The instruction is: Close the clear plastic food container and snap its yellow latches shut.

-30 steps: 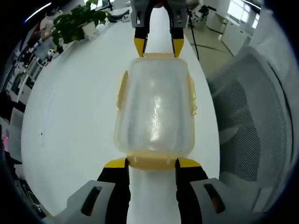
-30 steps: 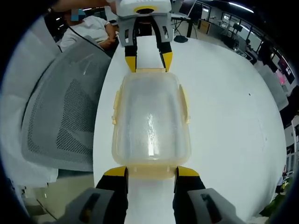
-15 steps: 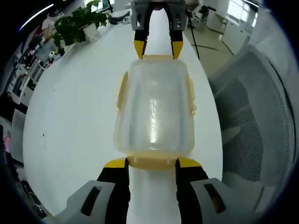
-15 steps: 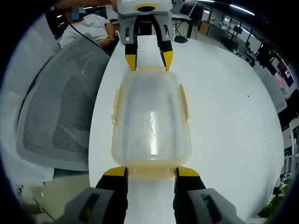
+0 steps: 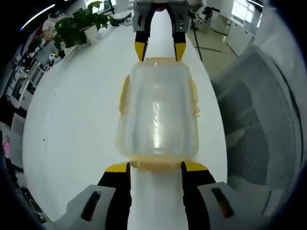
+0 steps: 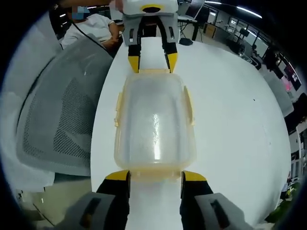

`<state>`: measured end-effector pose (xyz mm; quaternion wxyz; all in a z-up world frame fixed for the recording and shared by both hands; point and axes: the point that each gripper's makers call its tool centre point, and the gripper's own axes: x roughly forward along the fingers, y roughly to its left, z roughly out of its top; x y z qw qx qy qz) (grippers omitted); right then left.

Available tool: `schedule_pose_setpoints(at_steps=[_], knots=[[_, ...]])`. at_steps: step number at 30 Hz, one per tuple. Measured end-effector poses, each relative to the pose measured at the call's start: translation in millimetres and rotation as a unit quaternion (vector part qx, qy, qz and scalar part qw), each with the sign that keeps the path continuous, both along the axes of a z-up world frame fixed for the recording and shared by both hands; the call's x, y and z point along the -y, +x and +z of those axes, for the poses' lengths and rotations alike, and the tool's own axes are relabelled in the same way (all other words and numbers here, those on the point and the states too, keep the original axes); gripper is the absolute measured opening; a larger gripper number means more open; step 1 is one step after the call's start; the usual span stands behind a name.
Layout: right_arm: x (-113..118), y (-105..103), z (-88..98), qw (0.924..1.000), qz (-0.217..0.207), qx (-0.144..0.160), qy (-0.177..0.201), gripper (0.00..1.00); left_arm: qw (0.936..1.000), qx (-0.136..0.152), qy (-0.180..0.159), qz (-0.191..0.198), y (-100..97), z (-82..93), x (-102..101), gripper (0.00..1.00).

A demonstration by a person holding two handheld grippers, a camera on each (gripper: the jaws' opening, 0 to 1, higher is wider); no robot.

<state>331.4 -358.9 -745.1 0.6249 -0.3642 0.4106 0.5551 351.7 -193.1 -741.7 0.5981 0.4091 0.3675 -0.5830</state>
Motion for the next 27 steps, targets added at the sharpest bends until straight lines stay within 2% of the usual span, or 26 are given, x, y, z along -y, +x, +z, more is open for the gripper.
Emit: schedule_pose_setpoints(at_steps=[2, 8, 12, 14, 18, 19, 22, 27], knots=[[3, 0, 1.0, 1.0000, -0.001, -0.001, -0.002, 0.49, 0.9999, 0.005, -0.006, 0.012, 4.3, 1.3, -1, 0.57], [5, -1, 2.9, 1.0000, -0.004, 0.001, -0.001, 0.49, 0.9998, 0.006, -0.008, 0.016, 5.6, 4.1, -3, 0.54], [4, -2, 9.6, 0.9999, -0.012, -0.001, 0.002, 0.44, 0.9993, -0.017, -0.016, 0.028, -2.1, 7.5, -1, 0.49], [0, -2, 14.3, 0.9994, -0.031, -0.008, 0.013, 0.44, 0.9994, -0.014, -0.015, 0.029, -1.8, 10.0, 0, 0.48], [-2, -2, 17.0, 0.9991, -0.037, -0.010, 0.019, 0.41, 0.9985, -0.019, -0.019, 0.047, 0.3, 13.1, 1, 0.48], [-3, -3, 17.2, 0.9992, -0.032, -0.009, 0.020, 0.40, 0.9977, -0.031, -0.024, 0.055, -2.9, 13.6, 3, 0.48], [-8, -3, 17.9, 0.9978, -0.057, -0.021, 0.028, 0.40, 0.9965, -0.035, -0.014, 0.074, -2.7, 13.2, 0, 0.47], [-11, 2, 20.3, 0.9950, -0.093, -0.023, 0.029, 0.37, 0.9930, -0.035, -0.017, 0.112, 1.3, 16.3, -2, 0.46]])
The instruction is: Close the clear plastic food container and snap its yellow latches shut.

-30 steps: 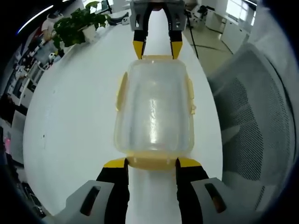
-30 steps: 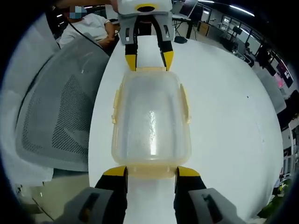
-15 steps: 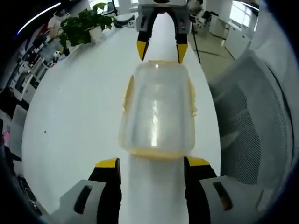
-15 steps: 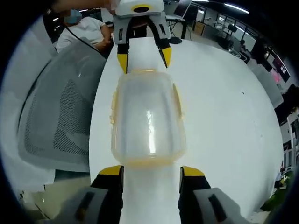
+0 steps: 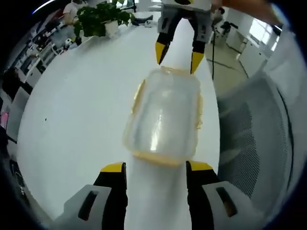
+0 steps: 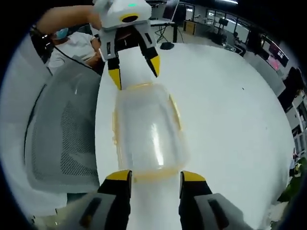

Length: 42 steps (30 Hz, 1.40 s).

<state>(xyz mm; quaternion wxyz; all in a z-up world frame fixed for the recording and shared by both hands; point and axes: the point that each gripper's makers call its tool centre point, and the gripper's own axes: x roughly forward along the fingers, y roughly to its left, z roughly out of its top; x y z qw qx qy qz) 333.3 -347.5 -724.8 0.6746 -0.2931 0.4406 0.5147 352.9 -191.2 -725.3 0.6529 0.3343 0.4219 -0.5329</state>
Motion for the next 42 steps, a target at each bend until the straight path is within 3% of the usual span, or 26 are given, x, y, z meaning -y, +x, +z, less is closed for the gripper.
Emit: schedule_pose_setpoints(at_steps=[7, 8, 9, 11, 13, 18, 21, 26, 33, 42], knots=[[-1, 4, 1.2, 0.9990, -0.042, -0.015, 0.002, 0.31, 0.9983, -0.002, -0.015, 0.057, 6.1, 2.8, 2, 0.43], [-1, 5, 2.1, 0.9983, -0.055, -0.018, 0.006, 0.31, 0.9967, -0.004, -0.012, 0.080, 8.3, 2.5, 0, 0.42], [-3, 1, 2.5, 0.9963, -0.075, -0.040, 0.011, 0.31, 0.9953, -0.009, -0.013, 0.095, 9.0, 2.1, 0, 0.42], [-2, 5, 4.0, 0.9965, -0.077, -0.028, 0.013, 0.31, 0.9909, -0.031, -0.021, 0.130, 8.9, 1.1, -1, 0.40], [-2, 5, 4.4, 0.9955, -0.087, -0.033, 0.013, 0.30, 0.9876, -0.044, -0.028, 0.148, 8.6, 0.0, -1, 0.41], [1, 9, 3.6, 0.9929, -0.114, -0.031, 0.011, 0.29, 0.9835, -0.044, -0.024, 0.174, 11.2, -1.9, -4, 0.41], [2, 9, 0.2, 0.9914, -0.126, -0.032, 0.006, 0.28, 0.9773, -0.058, -0.023, 0.202, 8.8, -1.7, -4, 0.40], [4, 11, -2.4, 0.9830, -0.176, -0.051, 0.012, 0.29, 0.9687, -0.062, -0.012, 0.240, 9.6, -1.3, -9, 0.41], [9, 14, -2.0, 0.9767, -0.208, -0.054, 0.006, 0.30, 0.9557, -0.069, -0.011, 0.286, 11.6, -3.6, -14, 0.42], [11, 15, -2.9, 0.9524, -0.292, -0.085, 0.020, 0.31, 0.9377, -0.087, -0.028, 0.335, 9.5, -4.6, -9, 0.41]])
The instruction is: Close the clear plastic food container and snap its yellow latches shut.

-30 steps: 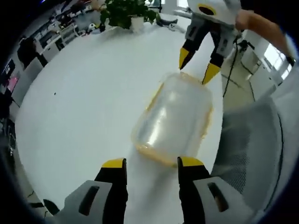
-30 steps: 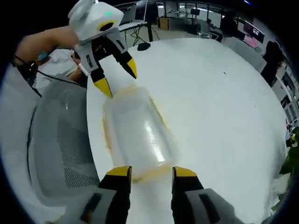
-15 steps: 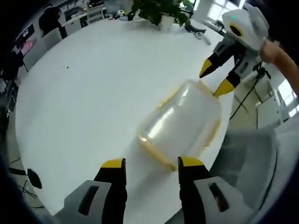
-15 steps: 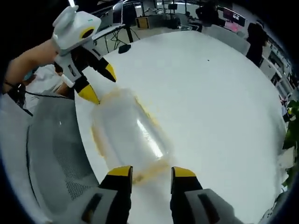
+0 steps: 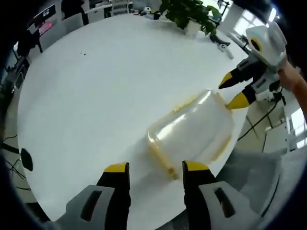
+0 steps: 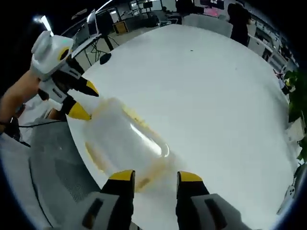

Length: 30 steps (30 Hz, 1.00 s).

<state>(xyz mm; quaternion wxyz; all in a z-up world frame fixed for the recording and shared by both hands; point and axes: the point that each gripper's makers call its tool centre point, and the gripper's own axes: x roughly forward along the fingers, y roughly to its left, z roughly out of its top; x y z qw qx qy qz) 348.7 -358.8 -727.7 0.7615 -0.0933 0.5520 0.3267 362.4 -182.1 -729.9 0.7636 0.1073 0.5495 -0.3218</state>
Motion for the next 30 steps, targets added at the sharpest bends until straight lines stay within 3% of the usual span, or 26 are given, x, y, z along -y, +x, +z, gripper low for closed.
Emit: schedule_pose_setpoints(at_steps=[8, 14, 30], knots=[[-2, -2, -1.3, 0.9969, -0.071, -0.025, 0.023, 0.31, 0.9988, -0.016, -0.018, 0.043, -0.9, -0.8, 6, 0.38], [-3, -5, -5.9, 0.9953, -0.086, -0.037, 0.026, 0.31, 0.9974, -0.031, -0.024, 0.061, -3.5, -2.9, 11, 0.38], [-7, -3, -10.6, 0.9914, -0.118, -0.042, 0.039, 0.32, 0.9965, -0.029, -0.030, 0.072, -2.5, -6.2, 14, 0.37]])
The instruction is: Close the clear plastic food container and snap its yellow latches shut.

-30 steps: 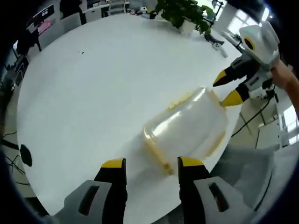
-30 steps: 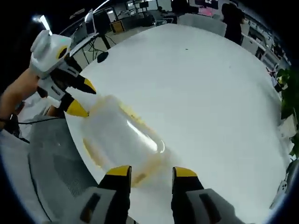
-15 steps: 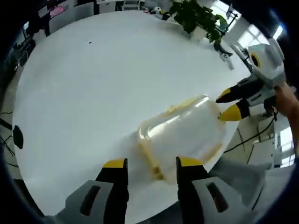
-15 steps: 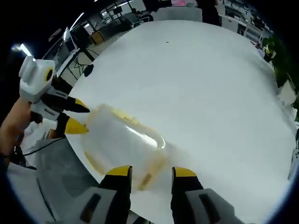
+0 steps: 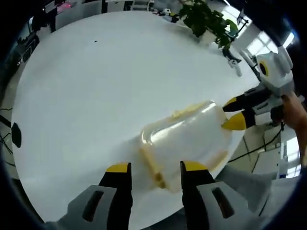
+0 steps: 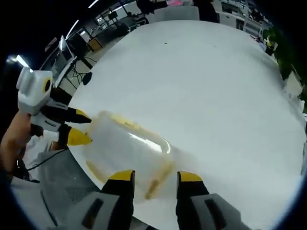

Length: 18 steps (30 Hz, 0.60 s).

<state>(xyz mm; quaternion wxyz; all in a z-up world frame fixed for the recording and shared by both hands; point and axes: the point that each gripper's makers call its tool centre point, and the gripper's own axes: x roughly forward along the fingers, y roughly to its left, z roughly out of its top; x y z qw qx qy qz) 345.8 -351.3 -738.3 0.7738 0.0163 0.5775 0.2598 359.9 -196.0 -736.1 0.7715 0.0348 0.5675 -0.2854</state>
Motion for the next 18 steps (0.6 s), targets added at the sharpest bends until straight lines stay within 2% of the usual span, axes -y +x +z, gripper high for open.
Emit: schedule_pose_setpoints(at_steps=[10, 14, 18], knots=[[-2.0, -0.8, -0.5, 0.9998, -0.015, -0.011, 0.012, 0.31, 0.9999, -0.007, -0.006, 0.005, -2.1, 0.5, 1.4, 0.34], [-2.8, -2.3, -1.0, 0.9993, -0.025, -0.018, 0.023, 0.29, 0.9993, -0.022, -0.026, 0.018, -5.6, 0.1, 4.7, 0.29], [-4.8, -2.4, -1.7, 0.9987, -0.031, -0.021, 0.034, 0.27, 0.9993, -0.018, -0.029, 0.014, -6.5, 0.8, 7.2, 0.26]])
